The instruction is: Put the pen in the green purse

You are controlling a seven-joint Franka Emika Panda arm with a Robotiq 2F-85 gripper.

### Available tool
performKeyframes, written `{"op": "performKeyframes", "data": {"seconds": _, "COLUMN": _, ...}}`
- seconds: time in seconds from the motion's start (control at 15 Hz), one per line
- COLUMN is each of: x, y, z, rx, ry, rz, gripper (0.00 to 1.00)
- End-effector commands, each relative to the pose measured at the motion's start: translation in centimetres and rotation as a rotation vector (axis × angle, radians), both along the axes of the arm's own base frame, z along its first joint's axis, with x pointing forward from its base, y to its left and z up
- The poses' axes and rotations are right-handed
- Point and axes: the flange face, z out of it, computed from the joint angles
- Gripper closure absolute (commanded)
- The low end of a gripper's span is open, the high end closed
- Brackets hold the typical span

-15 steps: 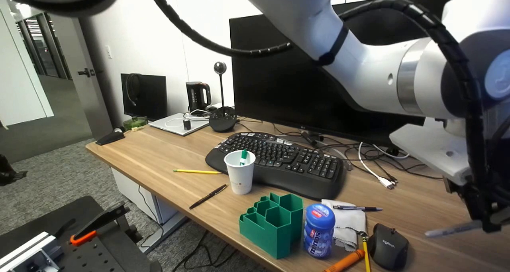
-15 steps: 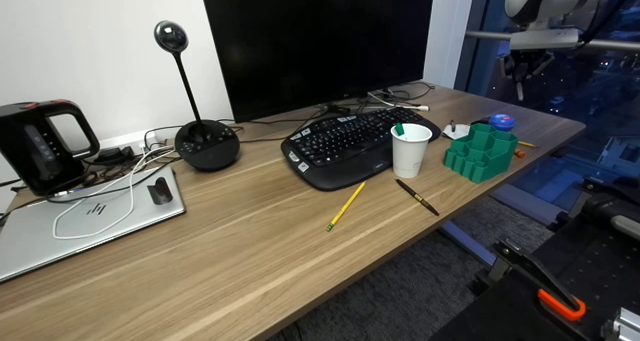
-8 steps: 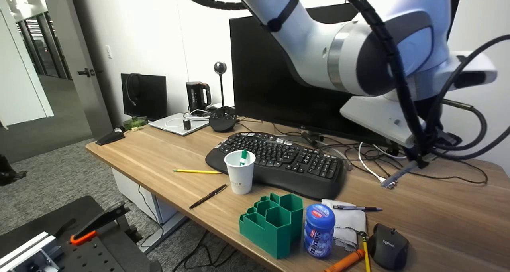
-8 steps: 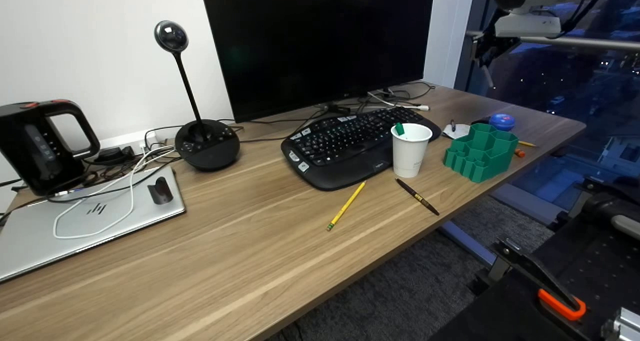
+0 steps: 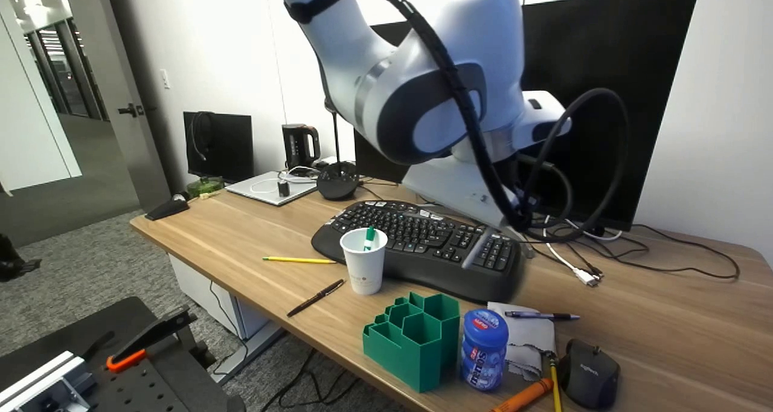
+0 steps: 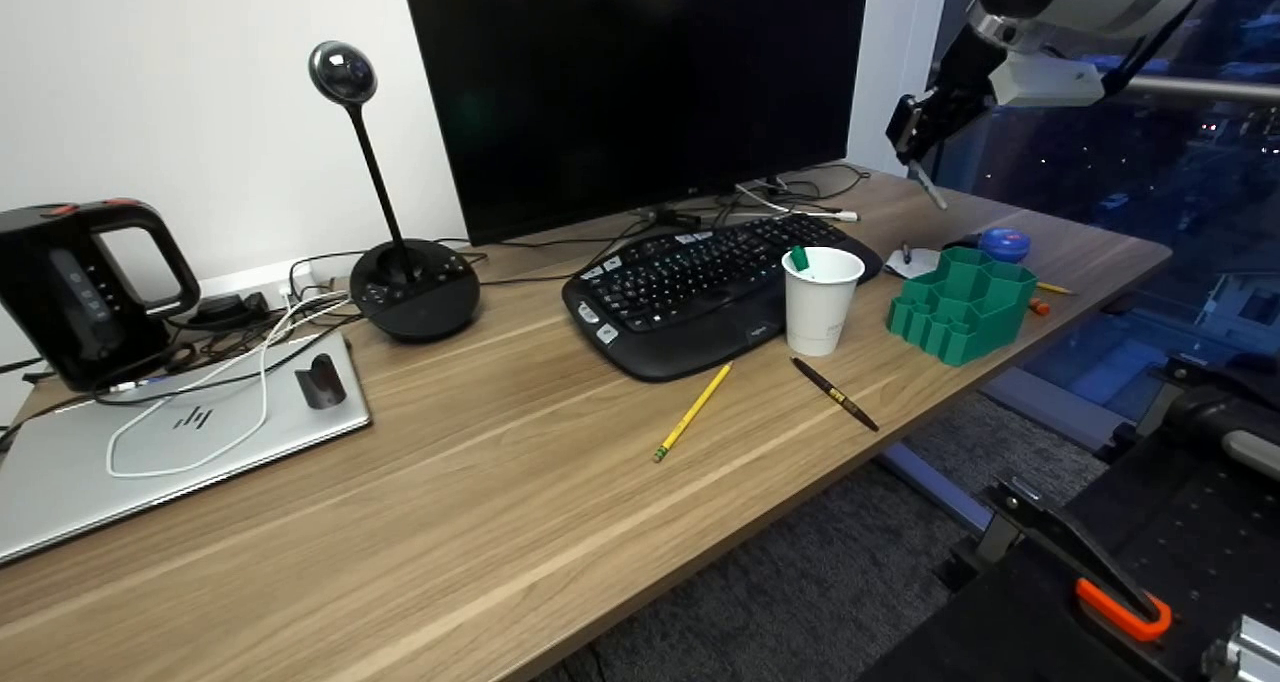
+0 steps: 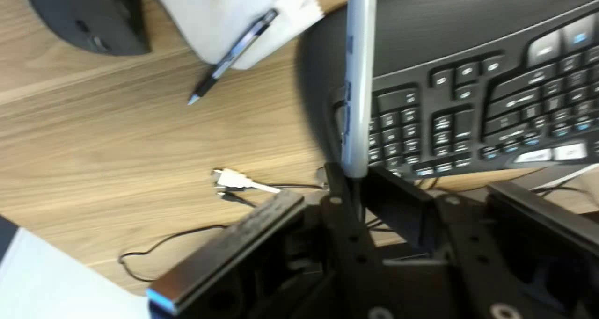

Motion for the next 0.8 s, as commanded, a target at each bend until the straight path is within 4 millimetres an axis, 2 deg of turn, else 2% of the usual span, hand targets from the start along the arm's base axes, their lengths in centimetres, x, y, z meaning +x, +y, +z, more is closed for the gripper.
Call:
{"op": "performKeyframes", "data": {"seconds": 0.0, "x": -5.5, "y": 4.9, "z": 1.2, "rx": 0.031, "ry": -0.036, "rz": 0.159, "gripper": 0.95}}
{"op": "performKeyframes", "data": {"seconds": 0.2, "x": -9.7, "y": 8.2, "z": 1.0, "rx": 0.032, "ry": -0.066, "rz": 0.25, "gripper": 0.95}}
{"op": "performKeyframes", "data": {"seconds": 0.33, "x": -13.2, "y": 9.6, "z": 0.8, "rx": 0.001, "ry": -0.092, "rz": 0.307, "gripper": 0.95}}
{"op": "performKeyframes", "data": {"seconds": 0.53, "x": -18.1, "y": 10.6, "z": 0.2, "rx": -0.041, "ry": -0.135, "rz": 0.397, "gripper": 0.95}}
{"op": "performKeyframes", "data": {"seconds": 0.73, "x": -23.3, "y": 10.4, "z": -0.3, "rx": -0.052, "ry": -0.196, "rz": 0.425, "gripper": 0.95}}
